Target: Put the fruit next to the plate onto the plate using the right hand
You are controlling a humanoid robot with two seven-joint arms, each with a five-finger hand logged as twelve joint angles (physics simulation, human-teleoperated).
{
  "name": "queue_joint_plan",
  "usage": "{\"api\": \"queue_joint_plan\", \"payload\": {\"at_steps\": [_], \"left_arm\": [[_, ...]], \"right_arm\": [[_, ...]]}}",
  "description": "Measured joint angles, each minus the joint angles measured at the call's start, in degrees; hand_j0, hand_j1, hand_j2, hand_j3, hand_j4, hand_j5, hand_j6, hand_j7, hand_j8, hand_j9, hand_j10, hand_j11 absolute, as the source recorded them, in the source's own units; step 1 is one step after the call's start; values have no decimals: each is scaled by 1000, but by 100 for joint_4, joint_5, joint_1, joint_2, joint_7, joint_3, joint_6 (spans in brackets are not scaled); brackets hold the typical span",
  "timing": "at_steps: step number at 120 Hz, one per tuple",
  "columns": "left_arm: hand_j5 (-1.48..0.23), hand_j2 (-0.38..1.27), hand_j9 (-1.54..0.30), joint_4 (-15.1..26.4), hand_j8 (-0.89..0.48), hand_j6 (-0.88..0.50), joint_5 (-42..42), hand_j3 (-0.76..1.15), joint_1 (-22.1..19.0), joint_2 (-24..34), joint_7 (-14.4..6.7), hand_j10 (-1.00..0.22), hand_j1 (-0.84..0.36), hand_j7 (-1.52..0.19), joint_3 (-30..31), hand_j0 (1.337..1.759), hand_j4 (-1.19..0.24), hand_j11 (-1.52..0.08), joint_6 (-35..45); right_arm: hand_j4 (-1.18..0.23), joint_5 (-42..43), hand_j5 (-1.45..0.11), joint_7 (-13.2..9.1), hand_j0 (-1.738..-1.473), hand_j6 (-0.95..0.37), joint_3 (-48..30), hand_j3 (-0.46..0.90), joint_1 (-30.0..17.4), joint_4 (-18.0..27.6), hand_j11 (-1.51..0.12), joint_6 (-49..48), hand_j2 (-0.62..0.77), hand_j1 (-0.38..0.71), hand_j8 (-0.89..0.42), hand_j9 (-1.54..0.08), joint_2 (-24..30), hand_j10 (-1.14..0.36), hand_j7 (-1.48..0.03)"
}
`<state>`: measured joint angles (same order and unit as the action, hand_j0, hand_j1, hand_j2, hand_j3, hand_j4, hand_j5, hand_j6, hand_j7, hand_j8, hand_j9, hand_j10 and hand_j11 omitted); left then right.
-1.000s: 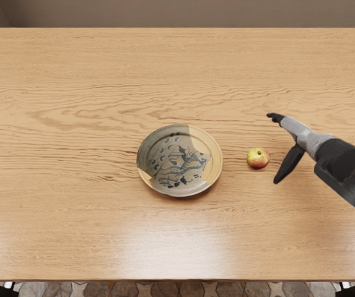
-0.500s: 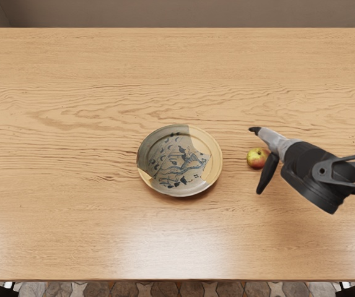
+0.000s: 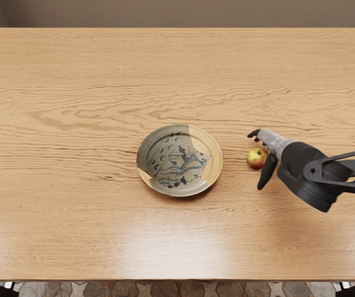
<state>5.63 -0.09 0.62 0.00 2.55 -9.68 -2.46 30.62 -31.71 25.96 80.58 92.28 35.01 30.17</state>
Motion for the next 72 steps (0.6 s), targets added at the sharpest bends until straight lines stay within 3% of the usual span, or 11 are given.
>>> {"api": "queue_joint_plan", "payload": {"at_steps": [72], "left_arm": [[-321,50,-321,0,-247,-247,0,0,0,0,0,-247,53,-321,-1,1658,-247,-321,0]], "right_arm": [[-354,-14,-460,7,-1658,-355,128,0,48,-274,-460,0,-69,75,-355,-460,-78,-355,-460]]}}
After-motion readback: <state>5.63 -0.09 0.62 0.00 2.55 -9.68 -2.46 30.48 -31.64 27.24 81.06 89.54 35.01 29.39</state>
